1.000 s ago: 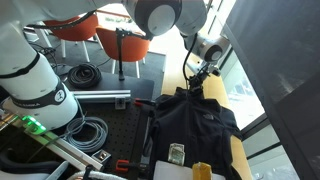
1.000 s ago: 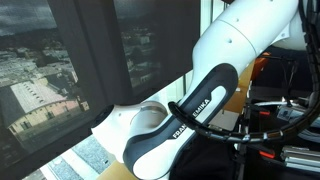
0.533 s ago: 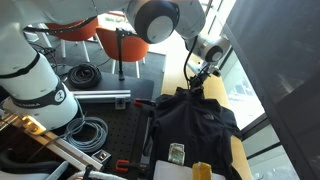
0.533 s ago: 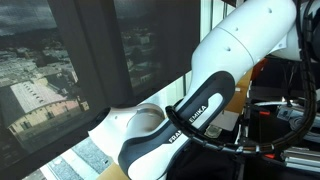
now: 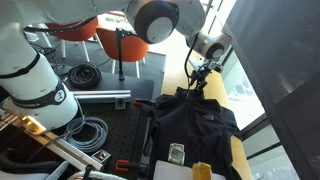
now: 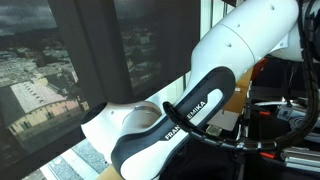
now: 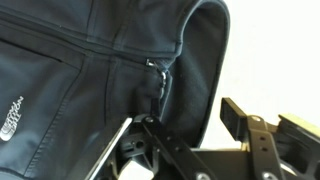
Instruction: Zip up the jersey
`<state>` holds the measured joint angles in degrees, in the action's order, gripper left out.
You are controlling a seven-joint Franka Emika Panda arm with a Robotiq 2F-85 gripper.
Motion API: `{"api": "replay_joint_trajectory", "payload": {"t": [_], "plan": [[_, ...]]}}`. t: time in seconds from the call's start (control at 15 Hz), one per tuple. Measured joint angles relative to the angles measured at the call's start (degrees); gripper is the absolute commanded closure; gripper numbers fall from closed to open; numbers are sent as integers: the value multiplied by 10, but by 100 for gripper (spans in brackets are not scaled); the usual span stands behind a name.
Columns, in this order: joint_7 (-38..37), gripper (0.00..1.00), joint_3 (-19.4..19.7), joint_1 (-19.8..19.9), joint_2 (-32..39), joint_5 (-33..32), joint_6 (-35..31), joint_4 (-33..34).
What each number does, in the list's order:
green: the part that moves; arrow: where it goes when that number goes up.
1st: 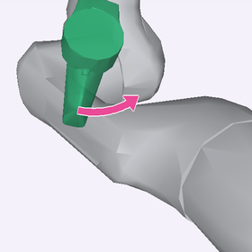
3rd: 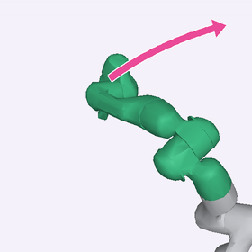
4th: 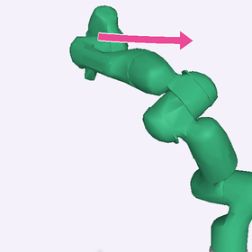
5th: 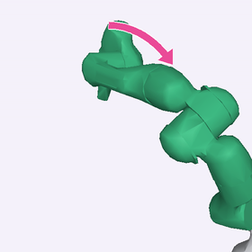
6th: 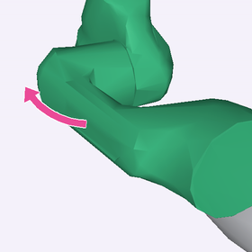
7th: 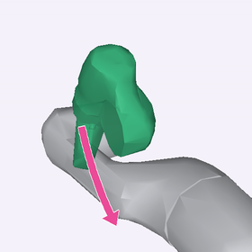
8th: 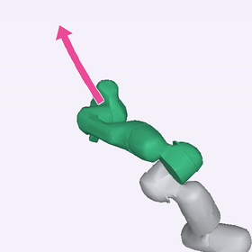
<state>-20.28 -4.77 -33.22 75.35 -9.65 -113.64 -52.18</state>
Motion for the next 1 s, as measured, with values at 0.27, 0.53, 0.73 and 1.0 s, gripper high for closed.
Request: {"api": "replay_joint_trajectory", "payload": {"t": [0.27,0.53,0.73,1.0], "plan": [[-10,0,1,11,-30,0,-46,-35],[-27,0,2,33,-93,0,-104,-130],[-36,0,3,54,-150,0,-136,-210],[-37,0,5,86,-233,0,-175,-319]]}}
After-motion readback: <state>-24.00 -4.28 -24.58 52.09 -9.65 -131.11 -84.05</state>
